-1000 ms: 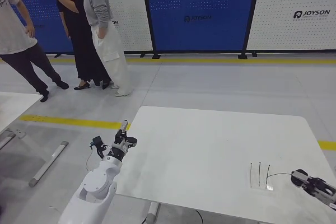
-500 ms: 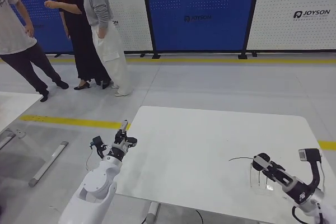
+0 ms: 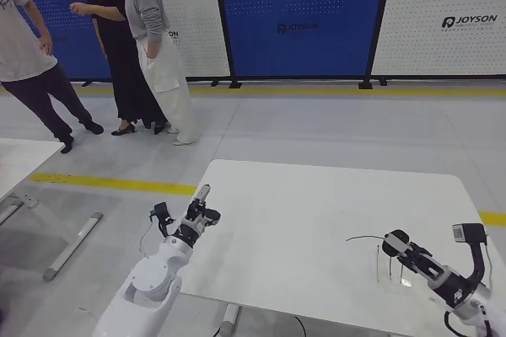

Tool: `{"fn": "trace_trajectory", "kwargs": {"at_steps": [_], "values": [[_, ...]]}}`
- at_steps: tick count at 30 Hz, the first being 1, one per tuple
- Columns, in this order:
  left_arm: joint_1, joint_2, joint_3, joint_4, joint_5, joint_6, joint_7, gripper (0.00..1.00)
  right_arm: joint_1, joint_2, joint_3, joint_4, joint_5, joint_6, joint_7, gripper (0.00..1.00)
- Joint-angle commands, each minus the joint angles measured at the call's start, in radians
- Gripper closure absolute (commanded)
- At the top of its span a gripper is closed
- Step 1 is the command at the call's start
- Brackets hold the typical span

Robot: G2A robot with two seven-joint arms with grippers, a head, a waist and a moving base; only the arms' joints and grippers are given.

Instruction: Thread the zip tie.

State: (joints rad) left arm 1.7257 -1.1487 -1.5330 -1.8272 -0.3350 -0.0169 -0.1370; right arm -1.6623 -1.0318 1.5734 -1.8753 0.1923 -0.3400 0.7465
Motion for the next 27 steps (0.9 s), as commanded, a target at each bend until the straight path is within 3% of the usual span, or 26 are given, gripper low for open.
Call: {"fn": "trace_trajectory", "kwargs": {"at_steps": [1,6,8,16,21,25,27], "values": [[-0.012,-0.001,0.043,-0.006,0.040,0.005,-0.035,0.00,0.000,0.000,0.000,0.000,0.000,0.000,0.000,1.00],[-0.063,-0.008,0.158,0.018,0.104,0.031,-0.094,0.00,0.000,0.000,0.000,0.000,0.000,0.000,0.000,1.00],[-0.084,-0.013,0.185,0.038,0.131,0.039,-0.047,0.00,0.000,0.000,0.000,0.000,0.000,0.000,0.000,1.00],[-0.086,-0.014,0.188,0.039,0.130,0.038,-0.039,0.00,0.023,-0.003,-0.001,0.005,-0.014,0.000,-0.047,1.00],[-0.088,-0.014,0.193,0.044,0.071,0.025,-0.117,0.00,0.108,-0.021,-0.096,0.025,-0.114,0.000,-0.125,1.00],[-0.084,-0.014,0.218,0.023,0.020,0.016,-0.209,0.00,0.183,-0.040,-0.219,0.056,-0.212,0.000,-0.192,1.00],[-0.090,-0.014,0.230,0.026,0.022,0.019,-0.219,0.00,0.209,-0.046,-0.275,0.080,-0.245,0.000,-0.206,1.00]]}}
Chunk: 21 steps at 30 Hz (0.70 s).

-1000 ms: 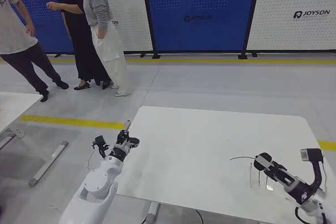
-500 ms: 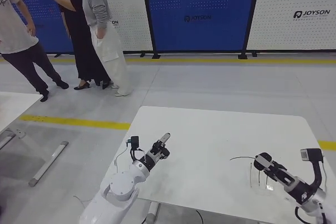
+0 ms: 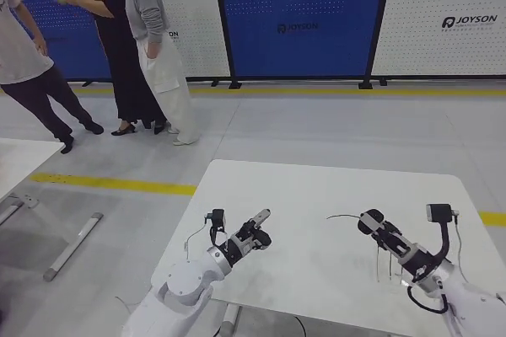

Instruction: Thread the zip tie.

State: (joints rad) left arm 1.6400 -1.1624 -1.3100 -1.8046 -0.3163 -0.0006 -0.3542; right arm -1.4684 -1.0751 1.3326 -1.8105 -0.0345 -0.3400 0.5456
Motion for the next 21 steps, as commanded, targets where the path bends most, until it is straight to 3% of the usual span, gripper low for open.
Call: {"fn": "trace_trajectory", "kwargs": {"at_steps": [1,2,12,15,16,21], "values": [[-0.011,-0.001,0.016,0.009,0.015,0.007,0.006,0.00,0.028,-0.006,-0.059,0.036,-0.026,0.000,-0.005,1.00],[-0.025,-0.004,0.033,0.019,0.041,0.018,0.033,0.00,0.043,-0.008,-0.084,0.059,-0.025,0.000,0.009,1.00],[-0.026,-0.004,0.037,0.023,0.041,0.019,0.028,0.00,0.043,-0.008,-0.084,0.059,-0.025,0.000,0.009,1.00],[-0.032,-0.002,0.043,0.035,0.006,0.035,-0.029,0.00,0.039,-0.012,-0.093,0.067,-0.040,0.000,-0.030,1.00],[-0.034,-0.002,0.048,0.036,0.004,0.038,-0.044,0.00,0.048,-0.014,-0.100,0.075,-0.103,0.000,-0.076,1.00],[-0.046,-0.004,0.088,0.040,-0.057,0.059,-0.124,0.00,0.101,-0.036,-0.228,0.149,-0.214,0.000,-0.208,1.00]]}}
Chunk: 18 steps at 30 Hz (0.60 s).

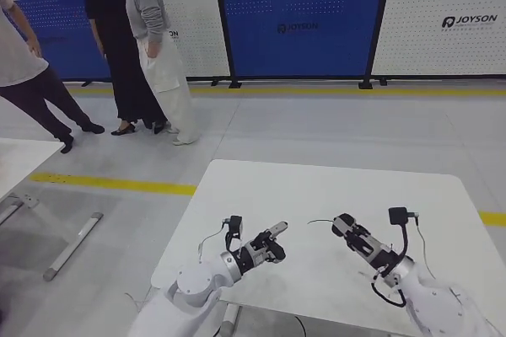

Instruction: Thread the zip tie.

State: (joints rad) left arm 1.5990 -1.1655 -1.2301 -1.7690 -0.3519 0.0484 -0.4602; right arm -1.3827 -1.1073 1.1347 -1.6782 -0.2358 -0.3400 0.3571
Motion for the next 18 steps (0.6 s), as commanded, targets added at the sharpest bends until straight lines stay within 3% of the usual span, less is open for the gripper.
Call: {"fn": "trace_trajectory", "kwargs": {"at_steps": [1,3,13,18], "values": [[-0.015,-0.004,0.016,0.012,-0.045,0.015,-0.007,0.00,0.033,-0.009,-0.062,0.037,-0.024,0.000,-0.038,1.00],[-0.023,-0.008,0.025,0.018,-0.074,0.012,0.019,0.00,0.051,-0.013,-0.093,0.054,-0.035,0.000,-0.035,1.00],[-0.024,-0.009,0.027,0.019,-0.079,0.012,0.023,0.00,0.051,-0.013,-0.093,0.054,-0.035,0.000,-0.035,1.00],[-0.049,-0.018,0.060,0.041,-0.143,0.017,0.052,0.00,0.029,-0.012,-0.091,0.021,-0.049,0.000,-0.034,1.00]]}}
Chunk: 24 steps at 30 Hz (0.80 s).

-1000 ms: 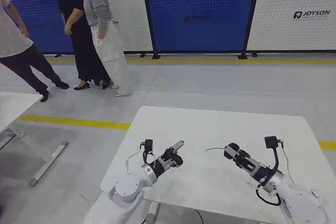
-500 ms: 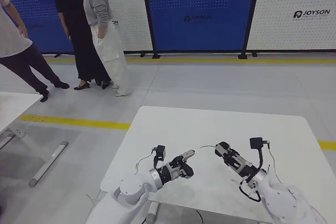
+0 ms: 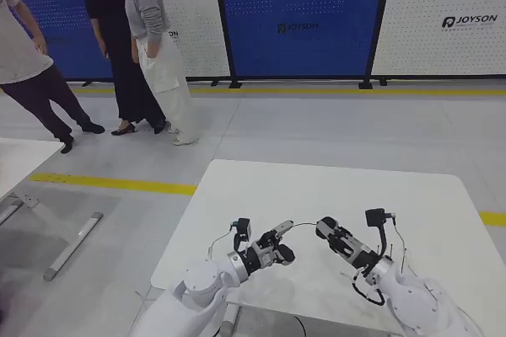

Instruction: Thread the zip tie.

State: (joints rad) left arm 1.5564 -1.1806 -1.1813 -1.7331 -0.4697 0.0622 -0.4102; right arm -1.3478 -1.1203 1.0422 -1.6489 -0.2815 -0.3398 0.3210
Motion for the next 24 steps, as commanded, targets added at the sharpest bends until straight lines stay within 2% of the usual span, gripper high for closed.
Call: {"fn": "trace_trajectory", "kwargs": {"at_steps": [1,3,12,14,16,17,19,20,24], "values": [[-0.014,-0.005,0.018,0.012,-0.055,0.010,-0.002,0.00,-0.010,0.002,0.003,-0.014,-0.005,0.000,0.003,1.00],[-0.042,-0.013,0.030,0.036,-0.145,0.034,-0.005,0.00,-0.017,0.003,0.007,-0.019,-0.013,0.000,-0.006,1.00],[-0.042,-0.013,0.030,0.036,-0.145,0.034,-0.005,0.00,-0.020,0.003,0.007,-0.019,-0.020,0.000,-0.019,1.00],[-0.042,-0.016,0.037,0.031,-0.173,0.007,-0.011,0.00,-0.020,0.003,0.007,-0.019,-0.020,0.000,-0.019,1.00],[-0.049,-0.019,0.040,0.034,-0.212,0.001,-0.014,0.00,-0.020,0.003,0.007,-0.019,-0.020,0.000,-0.019,1.00],[-0.058,-0.022,0.045,0.038,-0.234,0.003,-0.004,0.00,-0.020,0.003,0.007,-0.019,-0.020,0.000,-0.019,1.00],[-0.070,-0.029,0.058,0.034,-0.262,-0.021,0.042,0.00,-0.020,0.003,0.007,-0.019,-0.020,0.000,-0.019,1.00],[-0.076,-0.032,0.069,0.037,-0.261,-0.024,0.065,0.00,-0.020,0.003,0.007,-0.019,-0.020,0.000,-0.019,1.00],[-0.076,-0.032,0.069,0.037,-0.261,-0.024,0.065,0.00,-0.020,0.003,0.007,-0.019,-0.020,0.000,-0.019,1.00]]}}
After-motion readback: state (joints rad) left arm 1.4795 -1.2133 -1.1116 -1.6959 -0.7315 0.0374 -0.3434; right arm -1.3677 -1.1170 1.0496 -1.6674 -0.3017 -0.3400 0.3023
